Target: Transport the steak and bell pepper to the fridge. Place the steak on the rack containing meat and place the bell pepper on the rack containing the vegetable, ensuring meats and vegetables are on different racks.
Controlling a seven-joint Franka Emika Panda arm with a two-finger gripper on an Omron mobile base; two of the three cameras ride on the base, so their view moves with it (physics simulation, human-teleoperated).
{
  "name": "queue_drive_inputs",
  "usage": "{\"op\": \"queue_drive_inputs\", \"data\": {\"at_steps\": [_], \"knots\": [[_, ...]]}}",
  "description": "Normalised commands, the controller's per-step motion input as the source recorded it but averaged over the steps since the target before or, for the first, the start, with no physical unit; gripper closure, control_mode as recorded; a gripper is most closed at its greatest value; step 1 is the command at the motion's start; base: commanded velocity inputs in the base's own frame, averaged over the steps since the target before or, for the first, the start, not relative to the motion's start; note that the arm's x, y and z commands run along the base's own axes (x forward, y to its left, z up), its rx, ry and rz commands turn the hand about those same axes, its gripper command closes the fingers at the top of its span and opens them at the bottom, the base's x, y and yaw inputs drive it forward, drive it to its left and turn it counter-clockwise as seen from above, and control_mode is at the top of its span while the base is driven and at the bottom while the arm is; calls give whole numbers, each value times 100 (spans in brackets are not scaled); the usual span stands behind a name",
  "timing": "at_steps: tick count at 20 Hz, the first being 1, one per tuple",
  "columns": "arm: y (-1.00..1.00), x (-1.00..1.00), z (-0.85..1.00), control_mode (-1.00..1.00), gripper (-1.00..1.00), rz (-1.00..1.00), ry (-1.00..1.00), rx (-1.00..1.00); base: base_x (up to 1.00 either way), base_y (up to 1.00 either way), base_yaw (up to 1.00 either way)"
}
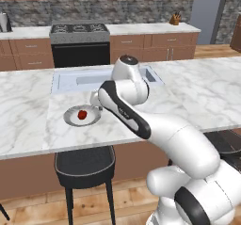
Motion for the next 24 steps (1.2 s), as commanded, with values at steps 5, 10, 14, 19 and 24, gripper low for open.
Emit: {"op": "queue_drive_inputs", "data": {"at_steps": [5, 10, 14, 19, 24], "knots": [[19, 44, -1, -100, -100, 0, 0, -2, 0, 0, 0], [13, 55, -21, -100, -100, 0, 0, -8, 0, 0, 0], [43, 28, -3, -100, -100, 0, 0, -10, 0, 0, 0], [27, 19, -2, -100, -100, -4, 0, -1, 0, 0, 0], [6, 12, -12, -100, -100, -2, 0, 0, 0, 0, 0]]}}
